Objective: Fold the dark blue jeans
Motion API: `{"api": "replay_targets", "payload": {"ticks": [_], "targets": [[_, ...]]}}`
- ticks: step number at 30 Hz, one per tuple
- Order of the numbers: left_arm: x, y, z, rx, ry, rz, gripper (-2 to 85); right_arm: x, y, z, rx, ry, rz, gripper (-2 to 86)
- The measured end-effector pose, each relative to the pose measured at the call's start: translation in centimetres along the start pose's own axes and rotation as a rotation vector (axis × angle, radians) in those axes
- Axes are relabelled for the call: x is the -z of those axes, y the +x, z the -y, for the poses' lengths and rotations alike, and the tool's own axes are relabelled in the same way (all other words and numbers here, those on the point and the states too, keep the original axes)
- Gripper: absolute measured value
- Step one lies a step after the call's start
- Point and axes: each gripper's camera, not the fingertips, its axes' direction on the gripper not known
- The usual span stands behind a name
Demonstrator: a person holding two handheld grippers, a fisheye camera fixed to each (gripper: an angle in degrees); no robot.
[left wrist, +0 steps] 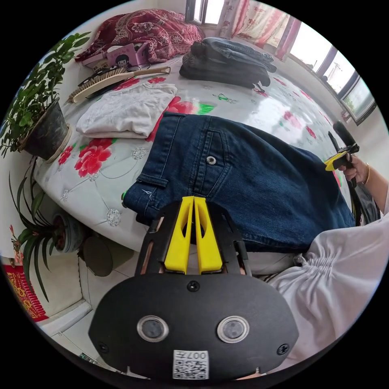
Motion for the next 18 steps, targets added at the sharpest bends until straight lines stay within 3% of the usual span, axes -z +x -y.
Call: {"api": "replay_targets", "payload": {"ticks": [3, 5, 11, 13, 18], "targets": [[0.4, -1.5, 0.6, 0.013, 0.0, -0.029, -1.0, 1.4, 2.7, 1.8, -0.083, 0.045, 0.041, 7.3], [0.7, -2.2, 0.8, 0.014, 0.001, -0.034, -1.0, 1.9, 6.1, 3.3, -0.193, 0.093, 0.212, 7.3], [1.4, -4.5, 1.7, 0.025, 0.017, -0.03, -1.0, 1.1, 11.1, 7.3, -0.346, 0.151, 0.444, 5.8], [1.7, -5.6, 2.1, 0.029, 0.019, -0.035, -1.0, 1.2, 11.4, 8.4, -0.363, 0.185, 0.453, 4.5], [2.1, -7.8, 2.9, 0.037, 0.036, -0.042, -1.0, -0.2, 10.6, 11.7, -0.378, 0.036, 0.317, 1.7]]}}
